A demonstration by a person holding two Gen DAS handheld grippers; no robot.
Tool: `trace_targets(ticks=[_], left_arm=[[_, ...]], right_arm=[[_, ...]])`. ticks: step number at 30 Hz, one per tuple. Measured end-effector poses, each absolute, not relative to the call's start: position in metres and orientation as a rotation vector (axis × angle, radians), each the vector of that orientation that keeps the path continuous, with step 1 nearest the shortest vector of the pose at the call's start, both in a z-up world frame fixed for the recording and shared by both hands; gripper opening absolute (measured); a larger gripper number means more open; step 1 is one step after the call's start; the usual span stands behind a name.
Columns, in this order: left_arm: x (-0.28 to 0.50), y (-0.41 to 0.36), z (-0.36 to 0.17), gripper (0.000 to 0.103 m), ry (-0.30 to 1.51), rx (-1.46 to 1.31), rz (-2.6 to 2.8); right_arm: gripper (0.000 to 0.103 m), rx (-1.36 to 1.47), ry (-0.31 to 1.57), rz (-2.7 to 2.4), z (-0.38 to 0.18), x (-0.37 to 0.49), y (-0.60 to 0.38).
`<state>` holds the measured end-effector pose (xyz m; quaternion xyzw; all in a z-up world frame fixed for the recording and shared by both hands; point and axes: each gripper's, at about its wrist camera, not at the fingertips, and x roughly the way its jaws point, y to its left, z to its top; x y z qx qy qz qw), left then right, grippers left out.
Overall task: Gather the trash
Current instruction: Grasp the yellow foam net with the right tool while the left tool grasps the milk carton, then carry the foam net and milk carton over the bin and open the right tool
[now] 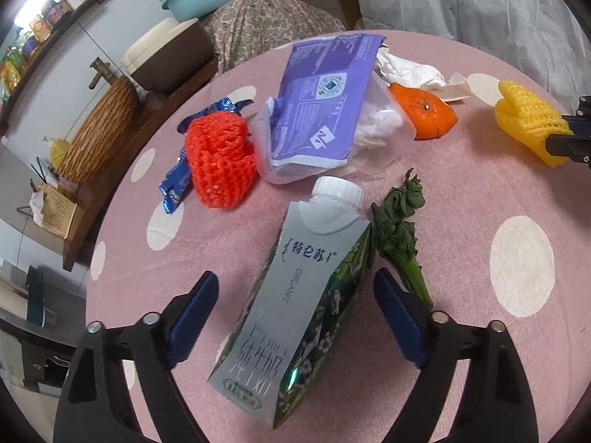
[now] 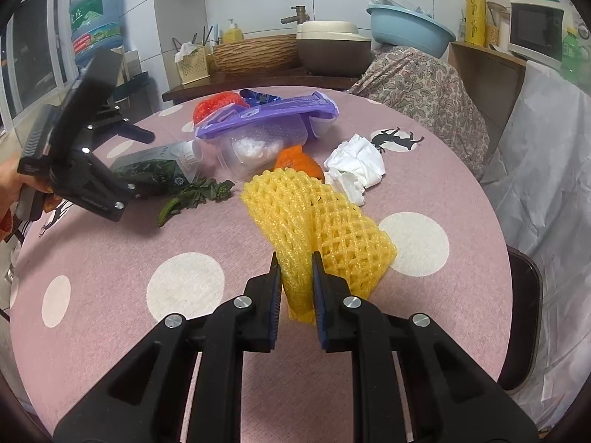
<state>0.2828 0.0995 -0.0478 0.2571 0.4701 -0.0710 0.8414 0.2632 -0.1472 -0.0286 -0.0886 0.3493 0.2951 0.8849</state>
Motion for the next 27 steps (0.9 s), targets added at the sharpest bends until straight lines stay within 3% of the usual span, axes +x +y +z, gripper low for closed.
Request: trace_targets(ticks=[3,6,16,27], left_arm=[[0.285,0.096,-0.054,0.065,1.01,0.541,-0.156],[0.282,0.095,-0.053,0.058,0.993,0.525,-0.152],[0.253,0.098,-0.049,0.055,0.916,0.394,-0.133],[0.201,0.086,-0.013,0.055,0.705,0.216,-0.079]], right_arm=[[0.016,-0.18,0.721,0.618,-0.028,0.26,-0.149],[0.016,-0.179,0.713,0.623,-0.026,0.256,-0.15],[0.016,-0.167,0.686,0.645,-0.021,0.241,-0.156],[0.016,-0.116,0.651,0.689,-0.014,0.219,-0.168]])
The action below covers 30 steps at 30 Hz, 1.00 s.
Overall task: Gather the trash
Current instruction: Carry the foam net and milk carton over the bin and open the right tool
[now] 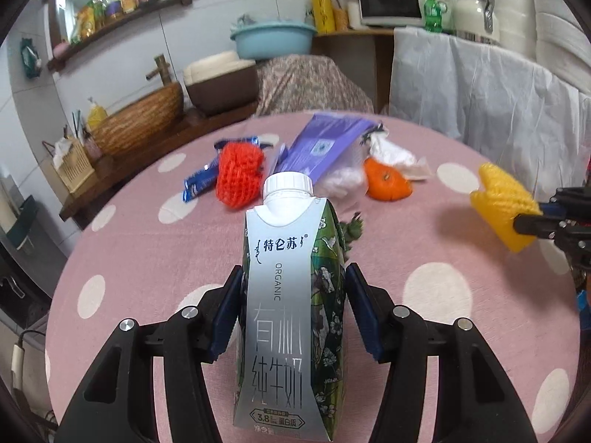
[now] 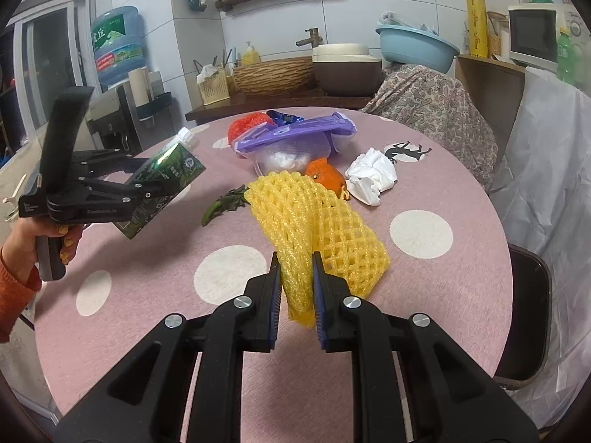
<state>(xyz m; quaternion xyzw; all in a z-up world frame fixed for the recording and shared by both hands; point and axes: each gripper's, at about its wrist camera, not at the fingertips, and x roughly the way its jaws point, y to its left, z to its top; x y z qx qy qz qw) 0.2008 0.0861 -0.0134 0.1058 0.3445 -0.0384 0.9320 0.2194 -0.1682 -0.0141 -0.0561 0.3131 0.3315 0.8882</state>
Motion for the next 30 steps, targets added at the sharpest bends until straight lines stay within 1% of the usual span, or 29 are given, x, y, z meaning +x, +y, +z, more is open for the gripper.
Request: trace_targets(ticks=[8,16,20,23,25,28,30], left_arm=[[0.194,0.035,0.002,0.055,0.623,0.113,-0.203],[0.211,-0.039,-0.003,0.055,0.637,0.116,-0.353],[0.223,-0.078,-0.002,0.055,0.645,0.124,-0.425],[0.234,-0.106,-0.002,0.055,0.656,0.139,-0.473],[0.242,-0.123,-0.002,0.055,0.664,0.147,-0.495],[0.253,-0.149,-0.001,0.055,0.678,0.157,-0.536],[0.259,-0.164,-0.001,0.055,0.677,0.174,-0.547]], right_arm=[[0.016,-0.057,0.616,0.666,-0.009,0.202,-0.2],[0.016,-0.006,0.576,0.553,-0.001,0.194,-0.265],[0.016,0.044,0.58,0.448,-0.002,0.208,-0.315],[0.016,0.138,0.639,0.381,-0.016,0.237,-0.36],[0.016,0.153,0.672,0.324,-0.031,0.259,-0.38],[0.016,0.241,0.759,0.288,-0.066,0.3,-0.41],[0.016,0.327,0.835,0.268,-0.1,0.331,-0.431]])
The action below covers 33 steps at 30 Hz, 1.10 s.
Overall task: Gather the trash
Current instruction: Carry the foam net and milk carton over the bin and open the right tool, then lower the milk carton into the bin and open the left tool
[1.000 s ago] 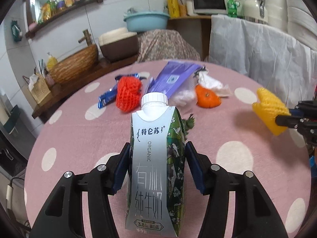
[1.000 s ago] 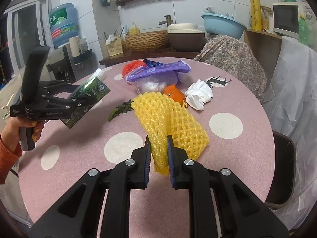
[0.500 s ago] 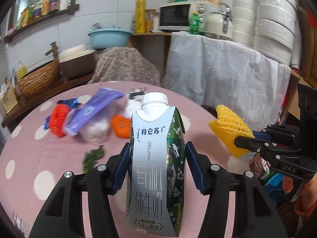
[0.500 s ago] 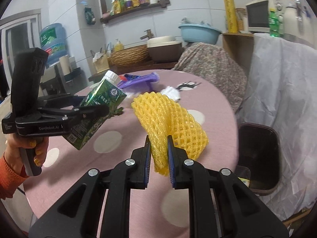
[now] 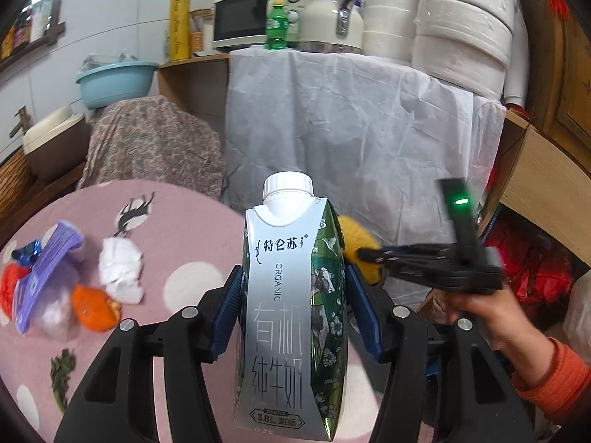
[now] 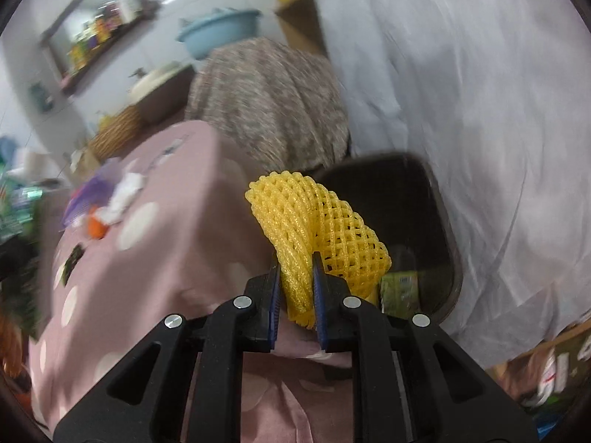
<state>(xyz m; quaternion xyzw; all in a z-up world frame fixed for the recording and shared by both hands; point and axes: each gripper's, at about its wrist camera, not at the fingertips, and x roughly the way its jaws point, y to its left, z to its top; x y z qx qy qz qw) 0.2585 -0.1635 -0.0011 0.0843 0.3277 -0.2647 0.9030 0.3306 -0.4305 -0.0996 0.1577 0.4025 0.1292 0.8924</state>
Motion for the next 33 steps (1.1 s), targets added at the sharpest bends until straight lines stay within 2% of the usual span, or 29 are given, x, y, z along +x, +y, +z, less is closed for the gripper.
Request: trace_targets(ticks=[10,19,21,23,24,25,33], left_arm=[[0.305,-0.22,-0.012,0.055,0.738,0.19,-0.573],[0.33,-0.253,-0.025,0.055,0.773,0.219,-0.571],[0.336,-0.26,-0.029,0.055,0.784,0.221,-0.57],[0.342,-0.266,-0.033,0.055,0.802,0.215,-0.573],[0.345,-0.27,-0.036,0.055,0.812,0.21,-0.573],[0.349,-0.273,-0.039,0.055,0.822,0.208,-0.568],[0.391,-0.312,-0.072,0.055,0.936,0.187,-0.481]], right_arm=[[0.016,0.435,1.084,0.182,-0.222,0.42,-0.45],[0.018,0.412,1.221,0.101,-0.273,0.452,-0.45],[0.028,0.423,1.22,0.106,-0.271,0.451,-0.451],[0.053,0.407,1.198,0.097,-0.265,0.447,-0.453],[0.057,0.401,1.181,0.089,-0.261,0.444,-0.455],[0.06,0.396,1.162,0.082,-0.256,0.44,-0.457],[0.06,0.427,1.049,0.1,-0.224,0.41,-0.473]])
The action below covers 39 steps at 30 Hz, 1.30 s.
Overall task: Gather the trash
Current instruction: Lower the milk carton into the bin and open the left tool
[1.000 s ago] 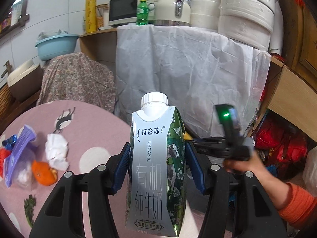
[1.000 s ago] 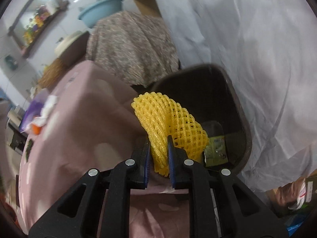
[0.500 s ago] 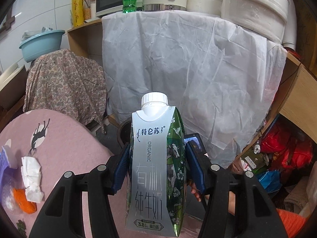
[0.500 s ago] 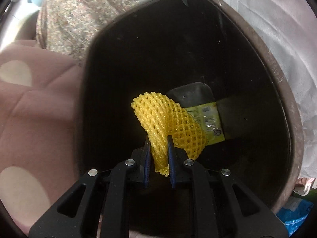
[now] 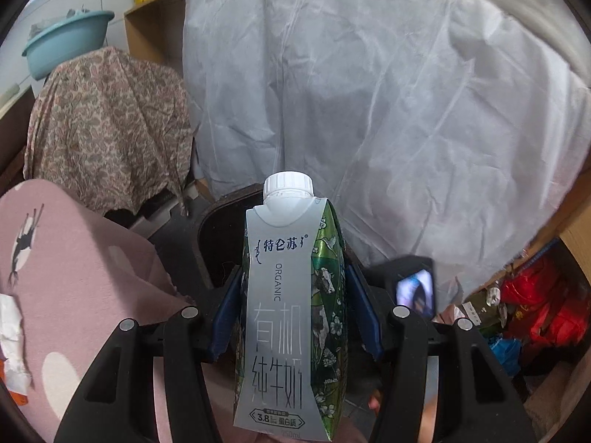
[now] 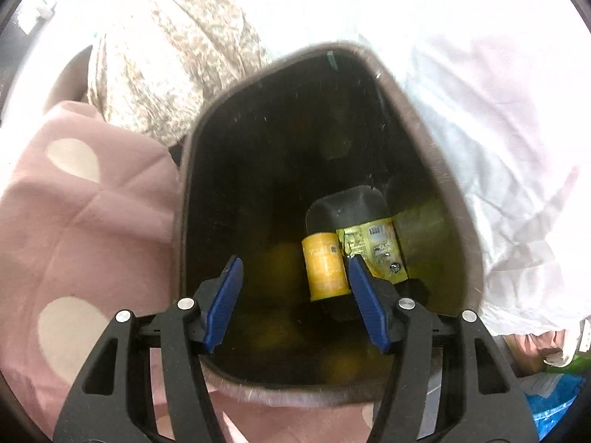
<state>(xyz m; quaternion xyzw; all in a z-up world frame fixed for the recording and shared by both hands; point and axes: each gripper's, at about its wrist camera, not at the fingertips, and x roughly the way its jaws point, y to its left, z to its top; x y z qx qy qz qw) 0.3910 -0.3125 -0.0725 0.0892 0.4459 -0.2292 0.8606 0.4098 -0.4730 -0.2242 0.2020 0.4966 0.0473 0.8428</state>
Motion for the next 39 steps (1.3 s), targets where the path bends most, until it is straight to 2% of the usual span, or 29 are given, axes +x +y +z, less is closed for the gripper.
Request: trace_targets(ticks=[9,16,30,31,33,36,39], left_arm=[[0.449,-0.348,-0.13,0.055,1.098,0.161,-0.327],[0.473,-0.377,-0.181,0.055,1.2,0.231,-0.254],[0.489,-0.396,-0.241,0.056,1.322,0.347,-0.205],[0.489,-0.397,-0.243,0.057,1.331,0.351,-0.209],[0.489,-0.398,-0.242,0.068,1.331,0.371,-0.208],[0.486,-0.402,-0.231,0.077,1.288,0.398,-0.206],[0.481,-0.404,-0.217,0.078,1.262,0.411,-0.214]], right_arm=[[0.062,0.469,0.952,0.054,-0.199,0.367,-0.497],[0.071,0.457,0.911,0.003,-0.193,0.336,-0.51],[0.072,0.395,0.906,-0.047,-0.198,0.3,-0.51],[0.072,0.396,0.906,-0.048,-0.198,0.299,-0.51],[0.072,0.403,0.906,-0.044,-0.198,0.298,-0.51],[0.072,0.39,0.902,-0.049,-0.196,0.298,-0.506],[0.074,0.386,0.893,-0.044,-0.194,0.297,-0.505]])
